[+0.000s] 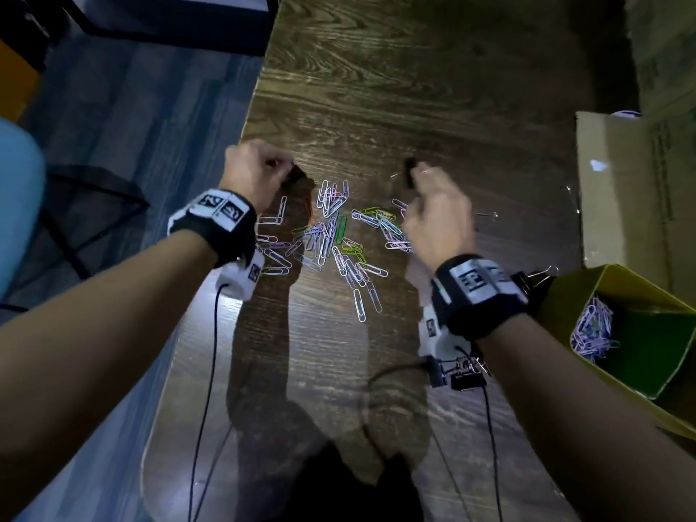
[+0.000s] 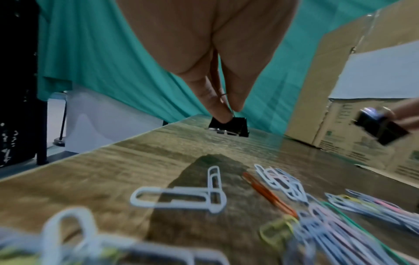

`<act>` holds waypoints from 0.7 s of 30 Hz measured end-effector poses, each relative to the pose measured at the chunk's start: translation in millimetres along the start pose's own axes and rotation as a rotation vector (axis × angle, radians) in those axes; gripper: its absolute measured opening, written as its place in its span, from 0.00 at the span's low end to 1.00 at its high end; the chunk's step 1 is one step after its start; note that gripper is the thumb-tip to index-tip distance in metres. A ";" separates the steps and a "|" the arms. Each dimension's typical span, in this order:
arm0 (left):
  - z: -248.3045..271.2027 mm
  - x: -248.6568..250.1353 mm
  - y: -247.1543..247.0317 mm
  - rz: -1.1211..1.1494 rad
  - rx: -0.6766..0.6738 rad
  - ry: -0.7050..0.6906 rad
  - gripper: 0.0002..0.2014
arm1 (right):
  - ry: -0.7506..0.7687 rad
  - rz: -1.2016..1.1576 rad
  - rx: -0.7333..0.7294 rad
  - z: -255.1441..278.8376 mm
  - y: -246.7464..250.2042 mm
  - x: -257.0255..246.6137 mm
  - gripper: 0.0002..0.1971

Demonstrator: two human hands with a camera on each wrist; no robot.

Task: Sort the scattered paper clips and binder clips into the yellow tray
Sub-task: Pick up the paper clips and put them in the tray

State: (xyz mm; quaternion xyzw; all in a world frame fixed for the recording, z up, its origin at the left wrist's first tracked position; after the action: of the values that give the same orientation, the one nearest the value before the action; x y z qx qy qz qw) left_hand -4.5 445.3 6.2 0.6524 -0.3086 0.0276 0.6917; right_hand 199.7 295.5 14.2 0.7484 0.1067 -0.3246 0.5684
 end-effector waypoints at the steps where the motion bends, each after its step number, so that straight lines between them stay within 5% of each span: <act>1: -7.7 0.0 -1.1 0.003 -0.008 0.032 0.09 | -0.103 0.022 0.020 -6.0 9.9 17.9 0.27; 6: -23.4 -6.3 -24.3 0.002 -0.151 0.003 0.14 | -0.423 0.313 -0.210 -12.2 25.4 94.8 0.31; 9: -12.6 -20.7 -19.0 -0.026 -0.033 -0.114 0.17 | -0.545 0.269 -0.297 -2.7 25.7 112.0 0.33; 11: 7.9 -35.1 -22.7 -0.070 -0.022 -0.100 0.20 | -0.483 0.189 -0.163 -0.3 27.3 101.2 0.30; 14: 51.5 -46.0 -49.3 -0.243 -0.267 -0.015 0.28 | -0.271 0.021 -0.024 6.0 12.1 64.3 0.27; 17: 78.6 -29.6 -73.7 -0.378 -0.467 -0.013 0.29 | -0.241 -0.044 -0.165 19.6 -25.5 42.5 0.27; 21: 102.3 11.1 -96.6 -0.377 -0.544 -0.113 0.30 | -0.372 0.101 -0.490 38.6 -66.0 43.5 0.32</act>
State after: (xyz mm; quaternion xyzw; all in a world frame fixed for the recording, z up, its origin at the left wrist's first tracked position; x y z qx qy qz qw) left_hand 7.1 333.0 -78.5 0.4898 -0.2166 -0.2204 0.8152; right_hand 184.0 272.7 -69.3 0.5213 0.0387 -0.3920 0.7570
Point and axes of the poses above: each hand's wrist, its own z-axis away from the middle knuckle, its own y-axis out of the back of the hand, x = y × z, the point moved 5 cm from there along -z, towards the middle knuckle, and after that the axes turned 8 degrees about -z, right-handed, at the moved point
